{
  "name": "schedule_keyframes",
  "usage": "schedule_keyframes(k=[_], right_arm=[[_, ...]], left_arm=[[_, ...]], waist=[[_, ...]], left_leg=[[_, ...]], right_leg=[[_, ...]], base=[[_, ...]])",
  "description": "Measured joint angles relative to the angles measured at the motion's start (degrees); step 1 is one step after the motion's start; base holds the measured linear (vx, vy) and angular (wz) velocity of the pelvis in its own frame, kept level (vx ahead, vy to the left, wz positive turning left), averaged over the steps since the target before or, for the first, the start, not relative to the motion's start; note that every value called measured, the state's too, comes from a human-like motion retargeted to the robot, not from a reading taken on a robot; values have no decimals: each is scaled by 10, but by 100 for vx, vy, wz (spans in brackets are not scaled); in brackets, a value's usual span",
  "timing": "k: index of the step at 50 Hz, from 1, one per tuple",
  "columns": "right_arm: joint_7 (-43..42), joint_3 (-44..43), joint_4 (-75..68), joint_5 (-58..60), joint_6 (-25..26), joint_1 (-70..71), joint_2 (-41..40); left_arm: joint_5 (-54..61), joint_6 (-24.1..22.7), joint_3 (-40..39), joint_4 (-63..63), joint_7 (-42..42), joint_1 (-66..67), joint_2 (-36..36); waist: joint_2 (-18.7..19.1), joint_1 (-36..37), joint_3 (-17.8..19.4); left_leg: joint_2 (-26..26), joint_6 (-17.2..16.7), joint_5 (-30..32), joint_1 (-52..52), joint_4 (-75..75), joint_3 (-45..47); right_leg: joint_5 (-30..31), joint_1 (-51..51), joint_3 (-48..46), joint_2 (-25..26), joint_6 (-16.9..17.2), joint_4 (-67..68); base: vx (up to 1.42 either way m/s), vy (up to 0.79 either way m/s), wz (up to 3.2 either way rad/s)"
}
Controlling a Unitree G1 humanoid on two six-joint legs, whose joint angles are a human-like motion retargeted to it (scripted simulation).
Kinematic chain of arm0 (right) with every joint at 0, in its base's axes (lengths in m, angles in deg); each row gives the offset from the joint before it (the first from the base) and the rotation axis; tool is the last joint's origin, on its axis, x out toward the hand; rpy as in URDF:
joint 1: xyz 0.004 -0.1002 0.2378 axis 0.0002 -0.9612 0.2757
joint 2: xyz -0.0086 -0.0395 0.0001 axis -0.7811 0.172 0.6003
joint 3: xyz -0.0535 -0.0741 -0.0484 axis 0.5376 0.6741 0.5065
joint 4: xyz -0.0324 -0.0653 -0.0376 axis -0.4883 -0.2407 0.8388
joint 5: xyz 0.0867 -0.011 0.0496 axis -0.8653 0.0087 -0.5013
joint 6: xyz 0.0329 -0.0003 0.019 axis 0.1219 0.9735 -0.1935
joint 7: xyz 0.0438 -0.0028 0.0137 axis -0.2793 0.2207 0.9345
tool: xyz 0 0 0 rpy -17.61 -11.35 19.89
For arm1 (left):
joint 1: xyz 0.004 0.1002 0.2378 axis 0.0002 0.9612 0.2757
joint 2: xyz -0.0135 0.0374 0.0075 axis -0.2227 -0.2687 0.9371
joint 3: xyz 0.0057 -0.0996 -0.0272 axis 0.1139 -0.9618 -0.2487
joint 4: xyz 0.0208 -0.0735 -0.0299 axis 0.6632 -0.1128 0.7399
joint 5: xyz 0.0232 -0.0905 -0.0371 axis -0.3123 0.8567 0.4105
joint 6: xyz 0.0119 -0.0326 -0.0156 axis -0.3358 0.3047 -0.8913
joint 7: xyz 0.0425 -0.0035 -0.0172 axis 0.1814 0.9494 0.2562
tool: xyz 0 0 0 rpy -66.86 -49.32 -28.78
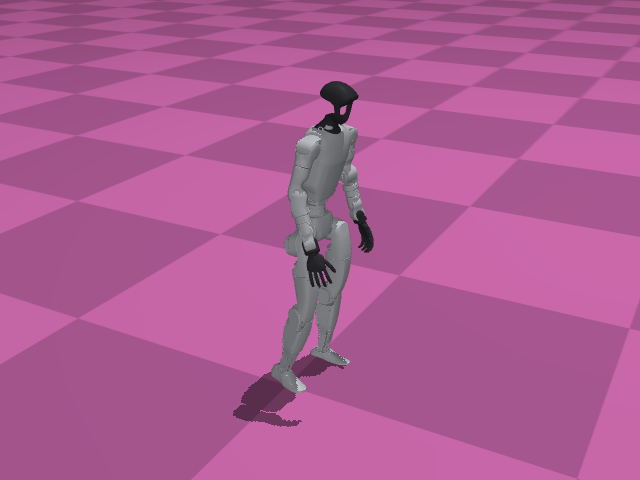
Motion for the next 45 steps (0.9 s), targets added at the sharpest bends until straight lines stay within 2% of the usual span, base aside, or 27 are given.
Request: schedule_keyframes(k=[5, 8, 13, 18, 20, 25, 30, 34, 38, 40, 42, 45], right_arm=[[0, 9, -1, 12, 2, -11, -3], [0, 13, -1, 22, 5, -15, -6], [6, 9, 3, 30, 7, -19, -9], [17, 14, 6, 33, 8, -17, -3], [19, 21, 5, 34, 11, -9, 1], [17, 33, -3, 36, 24, 22, 8], [11, 20, 1, 31, 26, 26, 3], [12, 4, 8, 24, 24, 33, -2], [6, 2, 14, 20, -3, 12, -7], [2, 2, 14, 19, -7, 3, -8], [-1, 0, 11, 18, -8, 0, -9], [-4, -2, 5, 18, 2, 1, -10]], left_arm=[[2, -8, 11, 18, 6, 6, -2], [1, -12, 12, 23, 9, 8, -4], [-5, -14, -2, 27, 13, 5, -4], [-15, -16, -23, 33, 12, -2, 2], [-17, -12, -27, 36, 11, -5, 4], [-19, 4, -25, 38, 3, -12, 1], [-25, 10, -28, 29, -4, 3, -2], [-23, 15, -43, 8, -11, -4, -5], [-31, -3, -41, -19, -17, 4, -3], [-32, -5, -34, -24, -16, 5, -4], [-33, -5, -26, -26, -15, -1, -7], [-29, 3, -19, -20, -7, -9, -11]], waist=[[-18, -9, -1], [-31, -7, -4], [-37, 17, -13], [-40, 51, -19], [-44, 60, -18], [-57, 60, -15], [-66, 42, -31], [-60, 22, -39], [-54, 9, -46], [-46, 6, -45], [-39, 3, -35], [-27, 1, -18]], left_leg=[[-26, 5, 6, 10, -14, -62], [-42, 4, 12, 11, -20, -96], [-55, 0, 35, -4, -28, -145], [-64, 20, 40, -28, -36, -180], [-66, 36, 26, -39, -28, -160], [-55, 61, -20, -61, 28, -9], [-25, 49, -49, -45, 50, 159], [6, 24, -24, -33, 42, 235], [23, 3, -32, -50, 74, 197], [24, -2, -31, -52, 71, 161], [23, -3, -28, -48, 67, 125], [15, 3, -5, -22, 28, 68]], right_leg=[[31, 11, 141, 32, 39, -78], [69, 24, 191, 38, 52, -113], [87, 38, 146, 22, 50, -146], [100, 44, 85, 3, 76, -178], [102, 43, 61, -6, 83, -183], [95, 38, -8, -32, 85, -178], [88, 45, -84, -46, 89, -183], [79, 55, -149, -39, 86, -185], [45, 54, -210, -53, 74, -115], [37, 54, -227, -57, 57, -82], [27, 47, -212, -60, 37, -37], [14, 32, -132, -41, 13, 7]], base=[[6, -8, 118], [5, -11, 108], [0, -14, 94], [-5, -14, 97], [-7, -11, 113], [-5, -6, 131], [-1, 1, 142], [1, 7, 145], [4, 12, 135], [5, 12, 141], [6, 10, 151], [5, 6, 152]])
